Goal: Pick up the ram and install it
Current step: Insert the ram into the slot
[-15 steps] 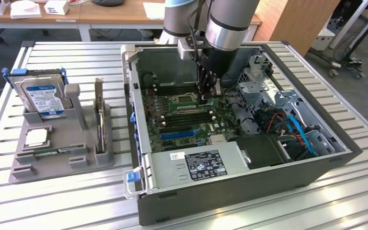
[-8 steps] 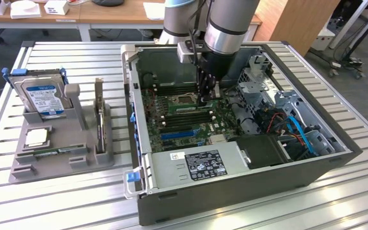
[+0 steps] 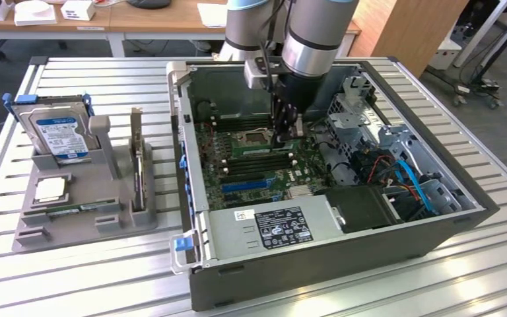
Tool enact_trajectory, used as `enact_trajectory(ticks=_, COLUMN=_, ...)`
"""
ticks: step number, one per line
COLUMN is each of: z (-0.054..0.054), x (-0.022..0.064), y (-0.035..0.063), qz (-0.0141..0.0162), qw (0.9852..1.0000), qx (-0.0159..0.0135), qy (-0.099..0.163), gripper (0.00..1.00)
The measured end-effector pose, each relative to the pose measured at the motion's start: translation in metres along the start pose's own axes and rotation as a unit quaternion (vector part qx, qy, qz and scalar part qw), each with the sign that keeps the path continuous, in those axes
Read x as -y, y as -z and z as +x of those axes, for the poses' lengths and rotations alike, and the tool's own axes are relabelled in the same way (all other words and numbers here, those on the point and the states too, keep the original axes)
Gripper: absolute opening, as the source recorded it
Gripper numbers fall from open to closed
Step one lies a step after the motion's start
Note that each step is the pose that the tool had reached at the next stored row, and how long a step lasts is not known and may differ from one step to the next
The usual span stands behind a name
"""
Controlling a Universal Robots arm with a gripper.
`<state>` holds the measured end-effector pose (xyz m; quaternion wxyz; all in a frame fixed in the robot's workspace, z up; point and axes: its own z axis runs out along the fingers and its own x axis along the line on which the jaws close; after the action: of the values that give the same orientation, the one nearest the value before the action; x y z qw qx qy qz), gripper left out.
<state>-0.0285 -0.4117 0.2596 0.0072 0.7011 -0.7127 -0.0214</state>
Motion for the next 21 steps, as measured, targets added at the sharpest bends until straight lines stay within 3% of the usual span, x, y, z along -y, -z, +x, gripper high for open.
enact_trajectory(ticks=21, z=0.002, x=0.0003, y=-0.0115, qz=0.0000, qw=1.0000, qx=0.0000, qy=0.000, gripper=0.11)
